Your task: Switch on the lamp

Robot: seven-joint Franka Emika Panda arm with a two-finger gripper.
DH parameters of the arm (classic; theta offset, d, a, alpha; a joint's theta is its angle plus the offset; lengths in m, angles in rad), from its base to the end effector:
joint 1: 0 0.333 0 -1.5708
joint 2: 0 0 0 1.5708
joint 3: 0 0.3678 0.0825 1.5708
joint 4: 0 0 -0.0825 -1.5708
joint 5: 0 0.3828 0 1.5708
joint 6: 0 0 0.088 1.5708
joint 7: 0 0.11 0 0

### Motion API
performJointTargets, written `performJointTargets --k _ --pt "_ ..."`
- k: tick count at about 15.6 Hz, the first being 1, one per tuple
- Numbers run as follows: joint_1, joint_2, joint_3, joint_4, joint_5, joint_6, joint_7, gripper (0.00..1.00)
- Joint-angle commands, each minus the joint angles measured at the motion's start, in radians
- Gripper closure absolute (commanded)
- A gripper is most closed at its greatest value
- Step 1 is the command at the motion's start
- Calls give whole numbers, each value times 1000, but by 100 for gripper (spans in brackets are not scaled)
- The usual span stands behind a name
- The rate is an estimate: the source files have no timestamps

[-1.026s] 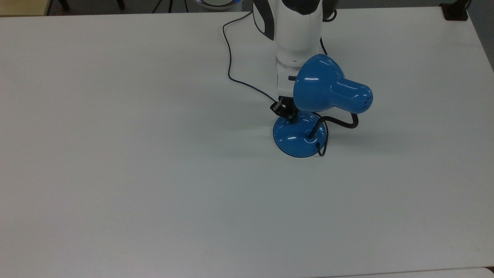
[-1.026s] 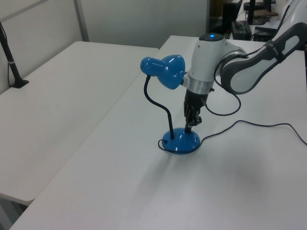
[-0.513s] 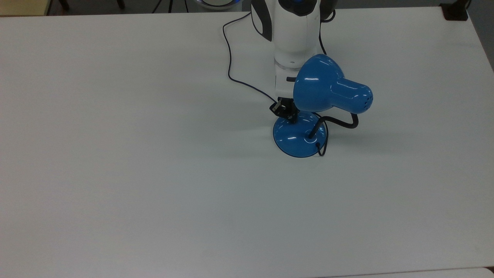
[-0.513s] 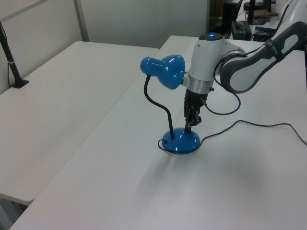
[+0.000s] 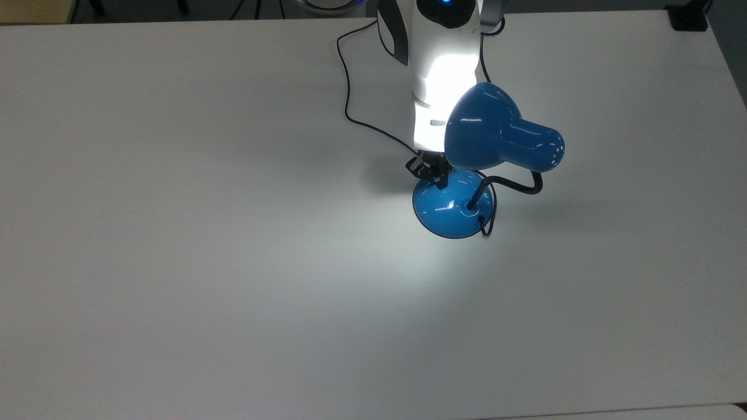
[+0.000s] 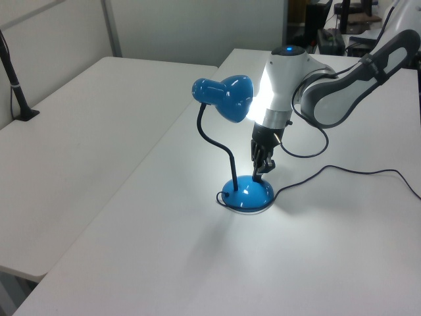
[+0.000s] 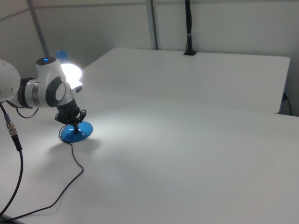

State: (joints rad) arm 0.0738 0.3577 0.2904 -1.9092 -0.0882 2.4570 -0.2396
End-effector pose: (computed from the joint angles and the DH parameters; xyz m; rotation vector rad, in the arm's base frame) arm 0.6218 0.2191 0.3839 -2.9215 -0.9659 -0.3155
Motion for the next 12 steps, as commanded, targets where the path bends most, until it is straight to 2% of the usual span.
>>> performJointTargets --k 1,9,12 --pt "-38 -48 9 9 -5 -100 16 100" --pt "-166 -252 3 13 -16 -417 103 100" --pt "-224 -289 0 109 -16 -593 118 100"
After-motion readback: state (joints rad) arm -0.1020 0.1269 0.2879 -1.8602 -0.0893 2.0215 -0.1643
